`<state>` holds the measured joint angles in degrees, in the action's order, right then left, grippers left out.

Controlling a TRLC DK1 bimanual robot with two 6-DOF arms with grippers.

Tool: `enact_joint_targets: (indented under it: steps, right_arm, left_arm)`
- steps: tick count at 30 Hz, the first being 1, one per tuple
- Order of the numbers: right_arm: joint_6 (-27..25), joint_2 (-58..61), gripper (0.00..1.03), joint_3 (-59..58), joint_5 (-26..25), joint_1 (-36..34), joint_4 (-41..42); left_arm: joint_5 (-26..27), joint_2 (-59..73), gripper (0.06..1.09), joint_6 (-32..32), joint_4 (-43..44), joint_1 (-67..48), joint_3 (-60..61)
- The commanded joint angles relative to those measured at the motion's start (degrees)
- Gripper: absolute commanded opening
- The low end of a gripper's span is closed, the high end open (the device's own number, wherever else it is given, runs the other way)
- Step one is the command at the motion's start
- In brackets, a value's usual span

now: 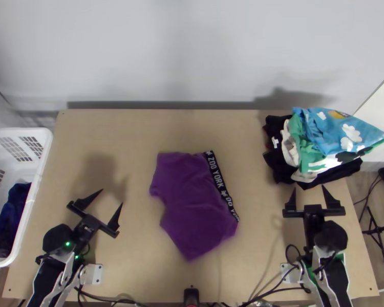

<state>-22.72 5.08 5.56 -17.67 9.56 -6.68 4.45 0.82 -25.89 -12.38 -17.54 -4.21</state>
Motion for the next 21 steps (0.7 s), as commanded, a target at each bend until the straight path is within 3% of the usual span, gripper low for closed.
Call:
enact_joint_targets:
  steps: [1, 6, 12, 18, 21]
  right_arm:
    - [0.6, 12.5, 0.99, 1.9, -0.4, 0.1, 6.7]
    - [5.5, 24.9, 0.99, 12.8, -0.1, 1.4, 3.9]
    - [12.5, 29.0, 0.98, 30.6, -0.2, 8.6, -12.2]
    - [12.3, 35.0, 0.98, 41.0, 1.0, 15.2, -31.1]
    - [9.6, 33.9, 0.99, 41.6, 2.1, 20.1, -36.8]
  left_arm:
    - [-6.1, 9.4, 1.04, 2.2, 8.2, -2.6, -0.6]
    - [-6.3, 26.1, 1.04, 3.0, 9.7, -3.8, -9.8]
    - [-4.0, 38.3, 1.03, 4.7, -8.3, -9.6, -29.5]
    - [-2.3, 45.0, 1.03, 3.0, -23.4, -23.0, -42.8]
    - [3.3, 48.7, 1.03, 1.8, -28.8, -28.5, -46.5]
